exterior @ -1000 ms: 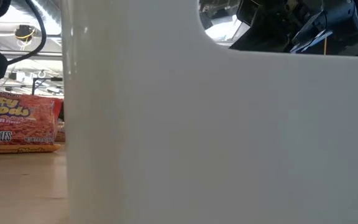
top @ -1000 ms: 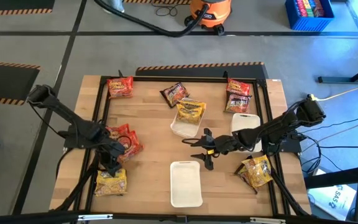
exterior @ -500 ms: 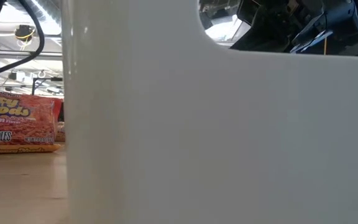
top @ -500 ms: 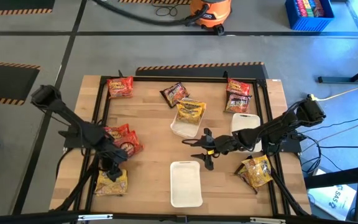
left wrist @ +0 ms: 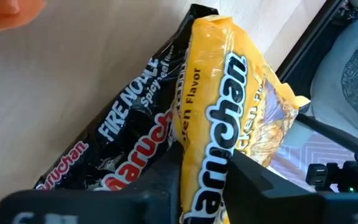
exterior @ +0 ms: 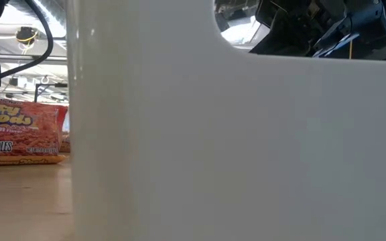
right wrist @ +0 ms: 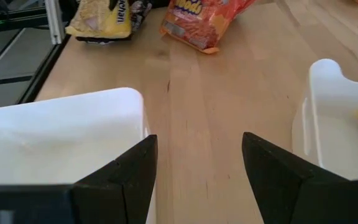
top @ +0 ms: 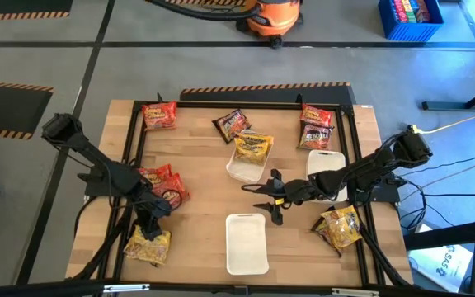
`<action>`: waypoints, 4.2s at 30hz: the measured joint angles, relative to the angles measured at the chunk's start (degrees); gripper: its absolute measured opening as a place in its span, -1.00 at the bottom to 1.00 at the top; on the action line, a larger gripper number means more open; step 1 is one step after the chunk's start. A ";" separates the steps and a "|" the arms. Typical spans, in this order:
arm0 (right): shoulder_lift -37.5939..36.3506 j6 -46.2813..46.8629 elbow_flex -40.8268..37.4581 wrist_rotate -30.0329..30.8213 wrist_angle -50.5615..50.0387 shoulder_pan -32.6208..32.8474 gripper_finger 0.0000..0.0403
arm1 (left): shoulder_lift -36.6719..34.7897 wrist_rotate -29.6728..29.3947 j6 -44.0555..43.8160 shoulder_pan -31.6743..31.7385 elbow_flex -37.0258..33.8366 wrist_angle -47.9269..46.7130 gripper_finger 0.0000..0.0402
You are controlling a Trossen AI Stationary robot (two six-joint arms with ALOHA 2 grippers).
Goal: Sort Maruchan noodles
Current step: Put the left yellow noodle pack in the top left white bin
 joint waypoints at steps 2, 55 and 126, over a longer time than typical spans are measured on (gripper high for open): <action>0.00 0.04 0.00 0.19 0.02 0.00 0.06 | -0.01 0.52 0.36 0.02 0.00 0.59 -0.66; -3.65 8.24 -0.01 3.27 4.38 0.00 0.29 | 0.19 -50.46 45.17 9.15 22.39 -2.23 -1.00; -4.58 -12.02 -3.90 1.97 -13.24 -26.27 -0.60 | 18.75 -36.82 79.00 39.35 31.50 19.32 -1.00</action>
